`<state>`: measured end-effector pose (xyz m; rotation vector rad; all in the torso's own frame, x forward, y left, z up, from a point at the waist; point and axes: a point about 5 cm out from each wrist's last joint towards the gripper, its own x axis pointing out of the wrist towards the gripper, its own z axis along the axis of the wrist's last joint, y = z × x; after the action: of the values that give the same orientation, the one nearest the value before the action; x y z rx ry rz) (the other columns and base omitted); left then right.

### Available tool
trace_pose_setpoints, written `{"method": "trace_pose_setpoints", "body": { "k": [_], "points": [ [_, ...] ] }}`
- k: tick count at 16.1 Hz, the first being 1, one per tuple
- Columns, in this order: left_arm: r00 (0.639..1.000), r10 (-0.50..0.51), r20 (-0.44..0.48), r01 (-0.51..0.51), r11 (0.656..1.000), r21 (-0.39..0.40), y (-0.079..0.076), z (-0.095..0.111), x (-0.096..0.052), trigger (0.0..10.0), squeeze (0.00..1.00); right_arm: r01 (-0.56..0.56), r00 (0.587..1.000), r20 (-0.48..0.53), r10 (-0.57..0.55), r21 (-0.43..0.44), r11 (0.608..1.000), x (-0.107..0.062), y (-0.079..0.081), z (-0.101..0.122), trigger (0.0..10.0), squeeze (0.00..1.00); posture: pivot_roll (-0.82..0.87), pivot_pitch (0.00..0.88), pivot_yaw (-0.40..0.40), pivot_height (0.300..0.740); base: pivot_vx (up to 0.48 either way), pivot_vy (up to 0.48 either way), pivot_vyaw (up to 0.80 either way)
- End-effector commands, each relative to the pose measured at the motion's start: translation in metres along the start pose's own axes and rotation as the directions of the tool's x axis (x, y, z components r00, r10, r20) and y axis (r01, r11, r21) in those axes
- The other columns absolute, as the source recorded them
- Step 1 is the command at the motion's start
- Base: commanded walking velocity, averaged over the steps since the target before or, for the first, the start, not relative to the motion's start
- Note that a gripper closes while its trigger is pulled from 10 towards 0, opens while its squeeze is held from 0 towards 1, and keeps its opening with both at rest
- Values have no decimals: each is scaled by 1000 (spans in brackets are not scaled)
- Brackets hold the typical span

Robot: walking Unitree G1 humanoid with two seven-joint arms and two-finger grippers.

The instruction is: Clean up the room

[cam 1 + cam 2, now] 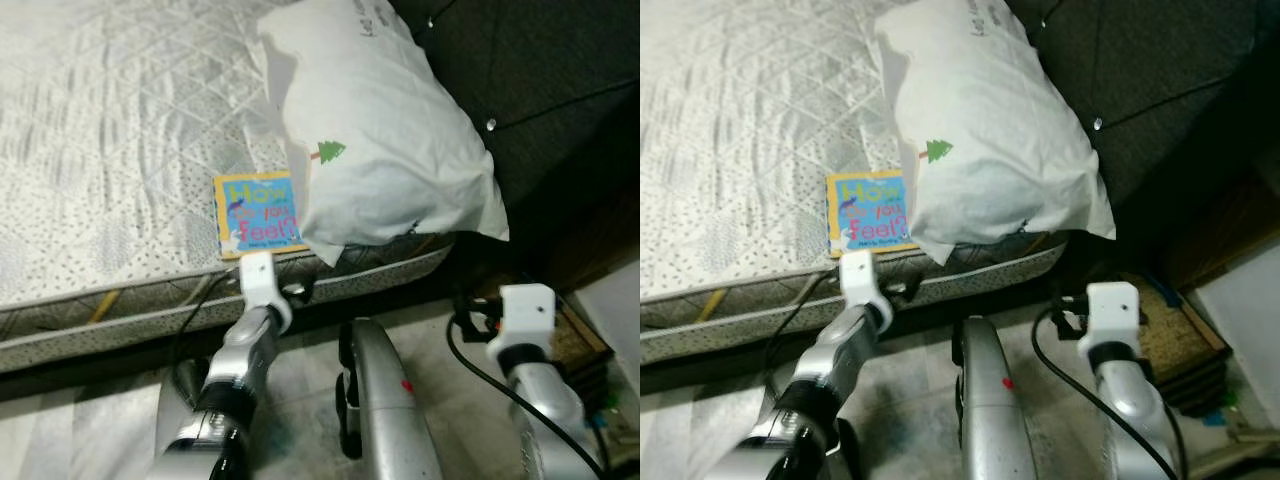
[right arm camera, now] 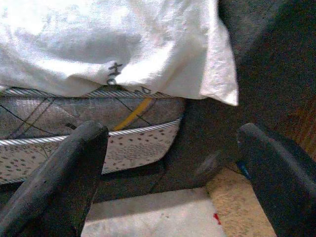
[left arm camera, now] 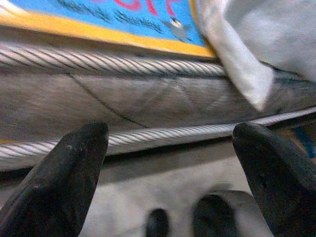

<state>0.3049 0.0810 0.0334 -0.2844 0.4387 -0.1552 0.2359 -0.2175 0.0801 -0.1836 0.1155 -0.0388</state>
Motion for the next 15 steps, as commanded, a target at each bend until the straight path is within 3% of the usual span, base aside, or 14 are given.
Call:
{"method": "trace_pose_setpoints", "body": {
  "k": [1, 2, 5, 6, 9, 10, 11, 12, 14, 15],
  "points": [
    [999, -2, 40, -1, 998, 62, 1, 7, -4, 10000, 0, 8, 1000, -10, -8, 6, 1000, 2, 2, -4, 10000, 0, -88, 116, -27, 563, 0, 0, 0],
    [995, 10, 100, -23, 991, 134, 7, 15, -10, 10000, 0, 8, 1000, 3, -8, 20, 1000, 9, 6, -3, 10000, 0, -75, 104, -24, 563, 0, 0, 0],
    [984, -3, 180, -41, 970, 238, 16, 23, -23, 10000, 0, -1, 1000, 20, 0, 39, 999, 19, 16, -2, 10000, 0, -30, 64, -13, 563, 0, 0, 0],
    [964, 14, 265, -91, 956, 279, 27, 32, -39, 10000, 0, -6, 999, 35, 4, 59, 998, 27, 23, -1, 10000, 0, -5, 43, -9, 563, 0, 0, 0],
    [916, 116, 384, -235, 931, 279, 48, 48, -58, 10000, 0, -45, 998, 44, 41, 86, 995, 33, 37, -1, 10000, 0, 38, 54, -21, 563, 0, 0, 0],
    [896, 182, 406, -312, 908, 280, 57, 48, -70, 10000, 0, -82, 996, 45, 77, 128, 988, 33, 48, 2, 10000, 0, 52, 60, -25, 563, 0, 0, 0],
    [896, 182, 406, -312, 908, 280, 57, 48, -70, 10000, 0, -82, 996, 45, 77, 128, 988, 33, 48, 2, 10000, 0, 52, 60, -25, 563, 0, 0, 0],
    [888, 240, 393, -369, 881, 296, 64, 44, -77, 10000, 0, -97, 993, 83, 85, 146, 985, 34, 49, 10, 10000, 0, 58, 69, -38, 563, 0, 0, 0],
    [885, 252, 392, -377, 883, 282, 66, 42, -80, 10000, 0, -103, 990, 109, 87, 150, 983, 34, 48, 15, 10000, 0, 53, 64, -35, 563, 0, 0, 0],
    [906, 222, 360, -335, 896, 292, 63, 36, -80, 10000, 0, -105, 988, 131, 86, 146, 984, 36, 48, 19, 10000, 0, 50, 62, -27, 580, 0, 0, 0]
  ]
}}
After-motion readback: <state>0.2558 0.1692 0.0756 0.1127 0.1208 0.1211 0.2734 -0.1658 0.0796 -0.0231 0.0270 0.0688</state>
